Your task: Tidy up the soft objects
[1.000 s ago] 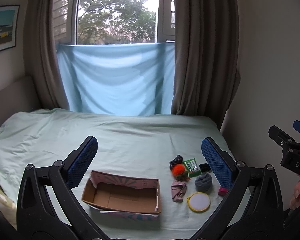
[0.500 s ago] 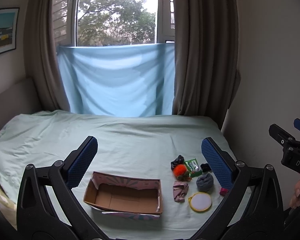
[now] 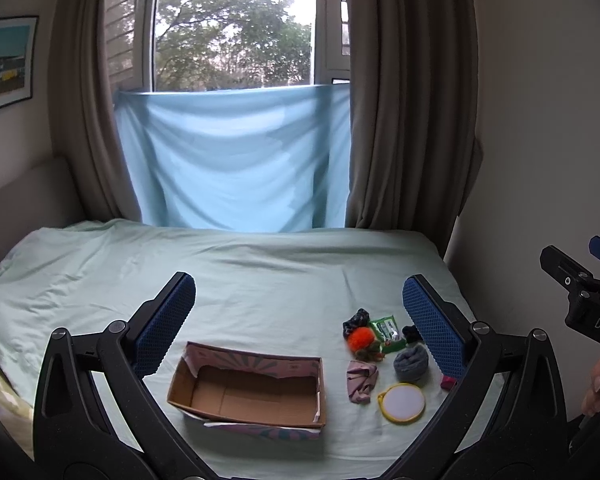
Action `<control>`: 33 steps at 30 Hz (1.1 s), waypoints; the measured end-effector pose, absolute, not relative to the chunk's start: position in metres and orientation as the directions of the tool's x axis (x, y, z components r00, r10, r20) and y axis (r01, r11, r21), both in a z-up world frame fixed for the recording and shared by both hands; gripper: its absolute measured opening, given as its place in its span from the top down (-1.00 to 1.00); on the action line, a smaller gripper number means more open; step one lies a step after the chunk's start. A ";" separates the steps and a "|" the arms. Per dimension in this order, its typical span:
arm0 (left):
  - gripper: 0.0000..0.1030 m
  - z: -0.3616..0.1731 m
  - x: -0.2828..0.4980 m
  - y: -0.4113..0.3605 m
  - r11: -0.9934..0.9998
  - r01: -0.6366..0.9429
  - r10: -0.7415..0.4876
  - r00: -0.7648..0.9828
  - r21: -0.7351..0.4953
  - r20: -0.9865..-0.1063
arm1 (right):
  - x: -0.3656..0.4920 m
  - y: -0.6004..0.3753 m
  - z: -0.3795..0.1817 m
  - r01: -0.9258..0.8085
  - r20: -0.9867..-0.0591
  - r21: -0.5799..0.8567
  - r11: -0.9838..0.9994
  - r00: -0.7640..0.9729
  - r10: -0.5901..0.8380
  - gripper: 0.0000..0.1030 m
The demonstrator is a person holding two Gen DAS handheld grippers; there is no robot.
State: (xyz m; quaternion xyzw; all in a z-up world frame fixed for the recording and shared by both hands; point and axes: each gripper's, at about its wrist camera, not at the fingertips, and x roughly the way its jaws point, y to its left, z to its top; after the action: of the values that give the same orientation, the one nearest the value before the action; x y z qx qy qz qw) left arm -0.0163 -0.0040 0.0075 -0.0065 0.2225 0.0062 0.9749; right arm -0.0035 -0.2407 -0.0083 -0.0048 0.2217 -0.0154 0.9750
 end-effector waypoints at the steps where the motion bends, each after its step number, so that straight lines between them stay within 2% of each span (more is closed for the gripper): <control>1: -1.00 0.007 -0.016 -0.004 1.000 -0.014 0.009 0.901 -0.010 -0.435 | -0.004 -0.240 -0.008 0.028 -0.432 -0.017 0.999 0.901 -0.032 -0.99; 21: -0.99 -0.002 -0.005 -0.011 1.000 0.006 -0.010 0.882 -0.011 -0.471 | -0.002 -0.243 -0.007 0.034 -0.455 -0.014 0.999 0.890 -0.037 -0.99; 27: -0.99 -0.018 0.016 -0.027 0.999 0.047 -0.049 0.852 -0.017 -0.521 | 0.012 -0.260 -0.022 0.033 -0.505 -0.011 0.999 0.862 -0.034 -0.99; 33: -0.99 -0.060 0.049 -0.058 0.997 0.077 -0.072 0.793 -0.018 -0.605 | 0.039 -0.286 -0.060 0.020 -0.582 -0.005 1.000 0.813 -0.019 -0.99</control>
State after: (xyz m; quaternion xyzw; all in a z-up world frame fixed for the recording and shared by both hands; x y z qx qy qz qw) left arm 0.0493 -0.0584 -0.0599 0.0040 0.3191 -0.0395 0.9469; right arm 0.0393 -0.2859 -0.0598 0.0008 0.3055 -0.0100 0.9521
